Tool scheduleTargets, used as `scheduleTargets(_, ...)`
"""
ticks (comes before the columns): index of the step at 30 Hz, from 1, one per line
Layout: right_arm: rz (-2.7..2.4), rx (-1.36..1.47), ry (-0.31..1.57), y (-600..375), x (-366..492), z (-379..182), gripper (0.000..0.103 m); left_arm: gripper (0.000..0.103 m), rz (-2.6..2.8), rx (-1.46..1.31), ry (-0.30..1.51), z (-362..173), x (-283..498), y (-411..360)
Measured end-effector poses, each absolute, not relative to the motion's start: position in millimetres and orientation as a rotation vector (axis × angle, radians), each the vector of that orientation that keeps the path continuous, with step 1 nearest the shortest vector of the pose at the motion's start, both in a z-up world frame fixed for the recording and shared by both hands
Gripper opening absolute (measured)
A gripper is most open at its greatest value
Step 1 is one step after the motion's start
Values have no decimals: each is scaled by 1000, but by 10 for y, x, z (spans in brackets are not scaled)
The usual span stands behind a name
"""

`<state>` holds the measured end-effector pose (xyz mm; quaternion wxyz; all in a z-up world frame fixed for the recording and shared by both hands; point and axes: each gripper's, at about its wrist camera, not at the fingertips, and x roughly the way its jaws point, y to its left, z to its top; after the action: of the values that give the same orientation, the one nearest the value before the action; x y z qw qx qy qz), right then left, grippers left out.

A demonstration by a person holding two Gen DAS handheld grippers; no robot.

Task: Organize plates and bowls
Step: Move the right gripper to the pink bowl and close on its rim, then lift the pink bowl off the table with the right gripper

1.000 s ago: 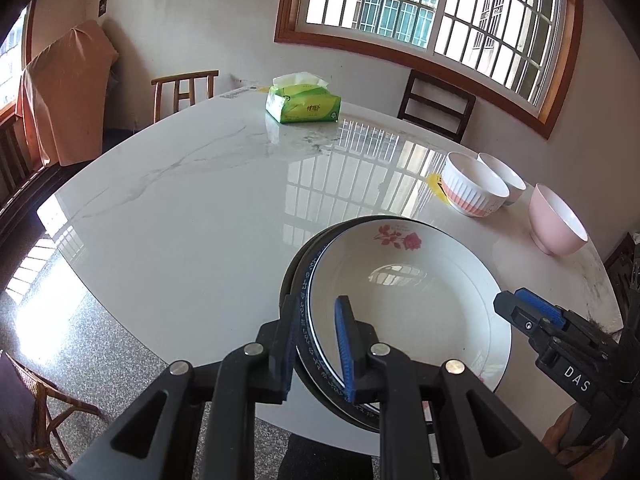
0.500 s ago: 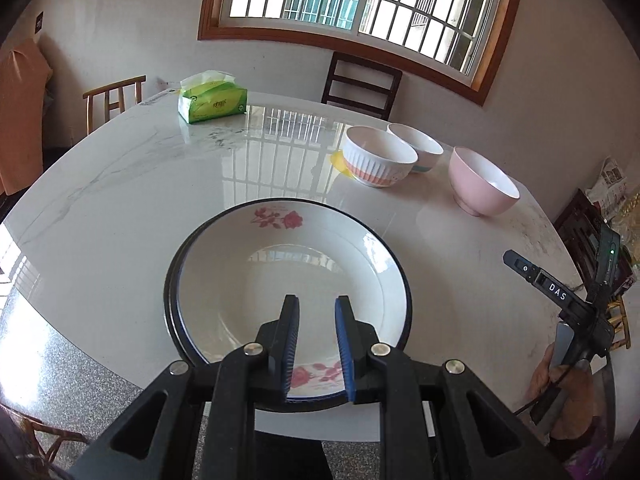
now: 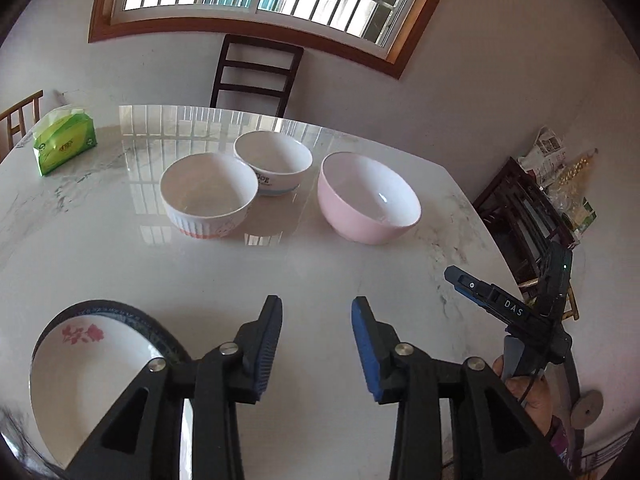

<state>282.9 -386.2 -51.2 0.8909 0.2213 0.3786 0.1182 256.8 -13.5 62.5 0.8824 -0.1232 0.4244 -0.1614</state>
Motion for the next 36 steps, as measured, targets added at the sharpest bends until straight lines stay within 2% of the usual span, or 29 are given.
scheduleTargets(3, 264, 445, 790, -3938, 3060, -293, 62, 37, -374, -290, 916, 603, 2983, -301)
scheduleTargets(5, 269, 427, 812, -3944, 3251, -196, 66, 37, -405, -319, 945, 554, 3248, -391)
scheduleTargets(11, 254, 385, 841, -3943, 3707, -63, 66, 37, -390, -384, 1047, 287, 3870, -555)
scheduleTargets(27, 253, 279, 917, -3767, 4392, -166, 65, 37, -305, -371, 1057, 71, 4287, -749)
scheduleTargets(30, 240, 195, 950, -3683, 4485, -247, 51, 37, -275, -377, 1076, -4, 4356, -804)
scheduleTargets(32, 261, 184, 983, -3650, 4535, -316, 34, 34, -254, -385, 1118, -102, 4387, -834)
scheduleTargets(34, 274, 161, 1009, -3597, 4544, -359, 22, 16, -234, -351, 1168, -188, 4404, -886)
scheduleTargets(36, 301, 162, 1037, -3541, 4525, -391, 15, 10, -192, -291, 1179, -205, 4364, -921)
